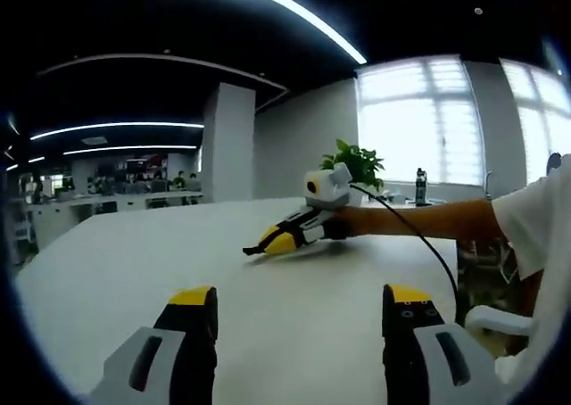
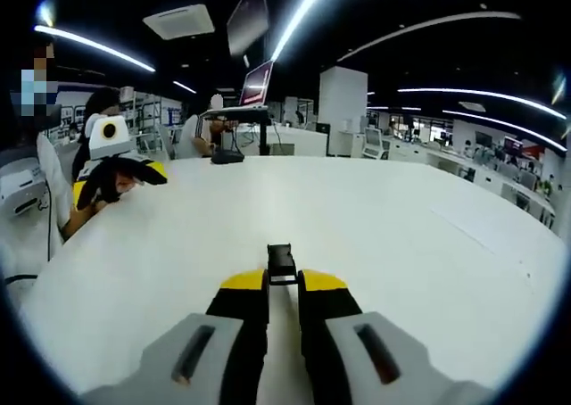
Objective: Snap the two parts of the plastic buckle together until the buckle closes and remains connected.
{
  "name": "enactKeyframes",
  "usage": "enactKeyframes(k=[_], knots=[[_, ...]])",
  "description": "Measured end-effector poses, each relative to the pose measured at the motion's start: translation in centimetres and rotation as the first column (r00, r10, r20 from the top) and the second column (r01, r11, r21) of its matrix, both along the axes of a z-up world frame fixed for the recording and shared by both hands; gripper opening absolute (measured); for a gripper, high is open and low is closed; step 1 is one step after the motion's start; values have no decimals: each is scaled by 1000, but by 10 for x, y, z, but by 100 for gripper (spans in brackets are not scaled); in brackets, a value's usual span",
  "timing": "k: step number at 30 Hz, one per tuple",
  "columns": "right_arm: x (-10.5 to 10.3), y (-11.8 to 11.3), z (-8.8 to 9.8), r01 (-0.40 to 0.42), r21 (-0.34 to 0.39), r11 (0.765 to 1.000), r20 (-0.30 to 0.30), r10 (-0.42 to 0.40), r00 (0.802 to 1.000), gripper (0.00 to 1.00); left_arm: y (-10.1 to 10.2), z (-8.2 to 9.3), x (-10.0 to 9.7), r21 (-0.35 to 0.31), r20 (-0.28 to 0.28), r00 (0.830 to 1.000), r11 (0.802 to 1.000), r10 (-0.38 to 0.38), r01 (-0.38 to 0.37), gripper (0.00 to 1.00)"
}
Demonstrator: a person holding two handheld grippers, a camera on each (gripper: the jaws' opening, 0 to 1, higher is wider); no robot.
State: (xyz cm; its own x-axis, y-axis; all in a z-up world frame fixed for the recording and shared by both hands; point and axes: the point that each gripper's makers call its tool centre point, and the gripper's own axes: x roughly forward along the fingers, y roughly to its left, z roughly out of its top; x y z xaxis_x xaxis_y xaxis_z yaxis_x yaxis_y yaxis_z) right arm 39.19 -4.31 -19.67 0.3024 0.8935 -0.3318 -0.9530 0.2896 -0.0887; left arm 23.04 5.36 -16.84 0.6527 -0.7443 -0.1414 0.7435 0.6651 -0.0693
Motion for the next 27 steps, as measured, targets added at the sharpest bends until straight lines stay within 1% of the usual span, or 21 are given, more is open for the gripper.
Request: enactKeyframes(k=[6, 9, 12, 15, 17, 20, 22, 27], knots=[[19, 1, -3, 1, -12, 1000, -8, -1, 1000, 12, 8, 7, 7, 3, 17, 999, 999, 45, -45, 76], [29, 2, -8, 6, -20, 1000, -16, -6, 1000, 12, 12, 7, 11, 15, 30, 997, 997, 69, -69, 76], [34, 3, -10, 5, -17, 1000, -24, -6, 1000, 12, 17, 6, 15, 11, 24, 996, 996, 87, -87, 76], [40, 4, -15, -1, -39, 999, -38, -1, 999, 12, 21, 2, 20, 4, 11, 994, 994, 108, -108, 76], [45, 5, -16, -8, -42, 999, -36, 6, 999, 12, 22, -3, 23, 26, 5, 993, 993, 119, -119, 76], [49, 6, -17, -14, -45, 999, -34, 12, 999, 12, 22, -8, 24, 43, -3, 992, 991, 124, -124, 76], [52, 7, -17, -24, -46, 999, -33, 22, 999, 12, 21, -8, 23, 37, -12, 993, 992, 121, -121, 76], [52, 7, -17, -35, -41, 999, -40, 33, 999, 12, 17, -5, 20, 22, -14, 993, 993, 116, -116, 76]])
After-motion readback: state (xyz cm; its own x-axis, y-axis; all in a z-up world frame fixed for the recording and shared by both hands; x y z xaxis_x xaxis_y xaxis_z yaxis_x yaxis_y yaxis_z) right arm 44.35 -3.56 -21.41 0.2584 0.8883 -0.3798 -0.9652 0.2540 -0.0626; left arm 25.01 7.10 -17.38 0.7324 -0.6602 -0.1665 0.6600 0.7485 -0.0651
